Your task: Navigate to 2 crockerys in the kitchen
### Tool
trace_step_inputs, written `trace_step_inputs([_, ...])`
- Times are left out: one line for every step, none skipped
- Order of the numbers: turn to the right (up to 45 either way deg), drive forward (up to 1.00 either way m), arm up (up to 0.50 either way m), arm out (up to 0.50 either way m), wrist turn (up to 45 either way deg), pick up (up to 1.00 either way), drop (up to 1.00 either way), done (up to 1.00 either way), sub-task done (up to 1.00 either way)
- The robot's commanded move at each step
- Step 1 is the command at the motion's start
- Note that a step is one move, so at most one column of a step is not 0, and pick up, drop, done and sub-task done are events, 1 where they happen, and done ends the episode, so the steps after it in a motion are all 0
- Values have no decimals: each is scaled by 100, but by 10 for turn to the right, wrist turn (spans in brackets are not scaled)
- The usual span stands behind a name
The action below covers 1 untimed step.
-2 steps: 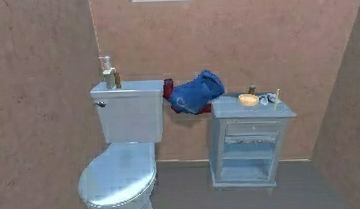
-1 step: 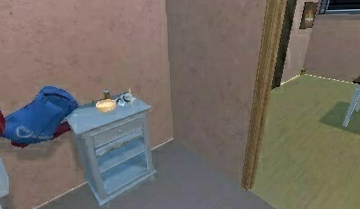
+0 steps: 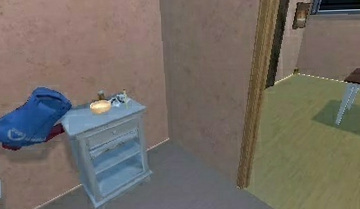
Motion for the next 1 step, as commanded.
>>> trace_step_inputs([-450, 0, 0, 0, 0, 0, 0, 0, 0])
